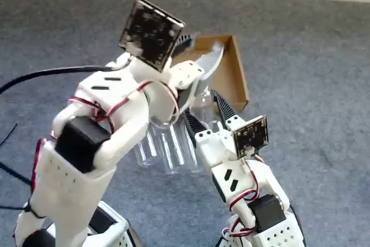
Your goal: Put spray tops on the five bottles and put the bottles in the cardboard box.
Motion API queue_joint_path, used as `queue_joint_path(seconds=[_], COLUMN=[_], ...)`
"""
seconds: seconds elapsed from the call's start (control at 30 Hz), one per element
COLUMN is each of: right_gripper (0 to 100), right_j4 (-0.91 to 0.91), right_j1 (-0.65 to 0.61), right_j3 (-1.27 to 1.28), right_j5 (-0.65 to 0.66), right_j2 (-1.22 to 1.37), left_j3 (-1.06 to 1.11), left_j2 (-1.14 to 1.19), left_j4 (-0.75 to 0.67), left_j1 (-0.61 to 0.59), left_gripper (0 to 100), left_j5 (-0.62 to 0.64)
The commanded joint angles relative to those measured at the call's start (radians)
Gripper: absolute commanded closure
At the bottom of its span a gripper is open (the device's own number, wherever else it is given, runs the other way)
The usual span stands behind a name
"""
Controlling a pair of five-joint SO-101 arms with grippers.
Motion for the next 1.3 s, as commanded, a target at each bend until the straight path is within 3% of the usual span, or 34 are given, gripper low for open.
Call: queue_joint_path(seconds=[0.0,0.23,0.63,0.87,1.07,1.27], right_gripper=[99.5,99.5,99.5,99.5,99.5,99.5], right_j4=[-0.022,-0.021,-0.021,-0.021,-0.019,-0.019], right_j1=[-0.005,-0.004,-0.004,-0.004,-0.004,-0.004], right_j3=[-0.056,-0.056,-0.056,-0.056,-0.056,-0.056], right_j5=[-0.003,-0.003,-0.003,-0.003,-0.003,-0.002], right_j2=[-0.019,-0.019,-0.019,-0.019,-0.019,-0.015], left_j3=[-0.153,-0.239,-0.174,0.022,0.185,0.177], left_j2=[0.136,0.282,0.249,0.051,0.008,-0.002], left_j4=[0.003,0.063,0.201,0.203,0.101,0.089], left_j1=[-0.016,-0.071,-0.076,-0.077,-0.077,-0.084], left_gripper=[85,85,88,88,88,88], left_j5=[-0.043,-0.072,-0.143,-0.144,-0.144,-0.144])
